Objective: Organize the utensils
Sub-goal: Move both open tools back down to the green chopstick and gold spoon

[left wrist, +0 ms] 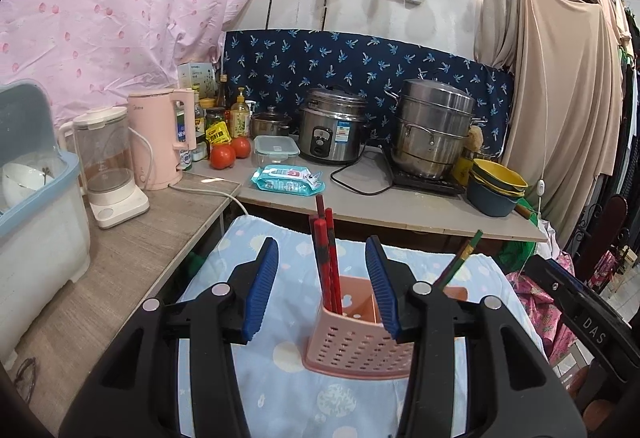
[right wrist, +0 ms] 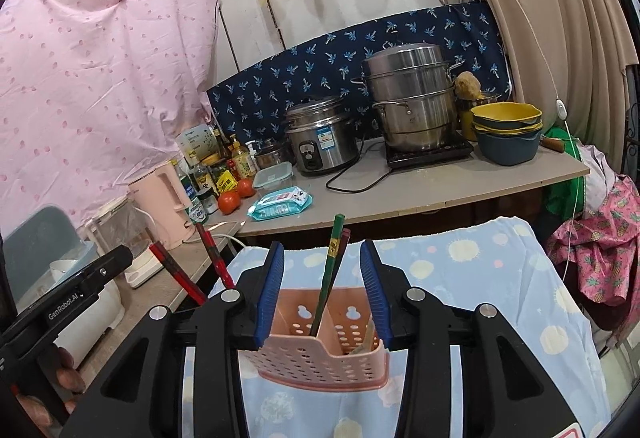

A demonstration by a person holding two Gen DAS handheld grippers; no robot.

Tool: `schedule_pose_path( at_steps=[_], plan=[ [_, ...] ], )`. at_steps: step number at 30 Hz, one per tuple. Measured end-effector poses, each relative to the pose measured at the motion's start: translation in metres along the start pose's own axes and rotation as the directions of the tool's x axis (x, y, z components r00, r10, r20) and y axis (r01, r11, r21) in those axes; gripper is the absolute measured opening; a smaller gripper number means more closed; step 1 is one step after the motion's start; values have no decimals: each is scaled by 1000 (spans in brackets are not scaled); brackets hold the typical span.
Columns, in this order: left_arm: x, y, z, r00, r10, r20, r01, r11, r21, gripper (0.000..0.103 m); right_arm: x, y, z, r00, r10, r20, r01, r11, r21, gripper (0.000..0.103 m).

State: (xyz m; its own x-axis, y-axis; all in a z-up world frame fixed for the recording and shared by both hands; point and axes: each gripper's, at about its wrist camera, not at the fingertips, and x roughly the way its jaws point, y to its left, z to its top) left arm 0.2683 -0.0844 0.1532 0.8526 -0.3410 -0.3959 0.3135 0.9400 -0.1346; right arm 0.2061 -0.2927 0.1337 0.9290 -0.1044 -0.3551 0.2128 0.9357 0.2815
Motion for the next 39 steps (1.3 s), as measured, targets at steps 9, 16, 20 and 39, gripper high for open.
schedule_pose_path(
  at_steps=[9, 16, 20, 39],
  plan=[
    [-24, 3, -40, 999, 3, -55, -1, 1000, 28, 43, -29, 0, -49, 998, -7, -66, 5, 999, -33, 39],
    [-34, 11, -85, 990, 11, -141, -7, 1000, 28, 43, -46, -5, -103, 986, -31, -165, 21, 998, -61, 39],
    [-43, 14, -112, 983, 18, -182, -13, 1000, 26, 43, -57, -7, -129, 976, -27, -217, 17, 999, -48, 39],
    [-72, 30, -225, 920, 56, -387, -44, 998, 38, 43, -123, 13, -258, 908, -27, -417, 10, 999, -42, 39]
  ],
)
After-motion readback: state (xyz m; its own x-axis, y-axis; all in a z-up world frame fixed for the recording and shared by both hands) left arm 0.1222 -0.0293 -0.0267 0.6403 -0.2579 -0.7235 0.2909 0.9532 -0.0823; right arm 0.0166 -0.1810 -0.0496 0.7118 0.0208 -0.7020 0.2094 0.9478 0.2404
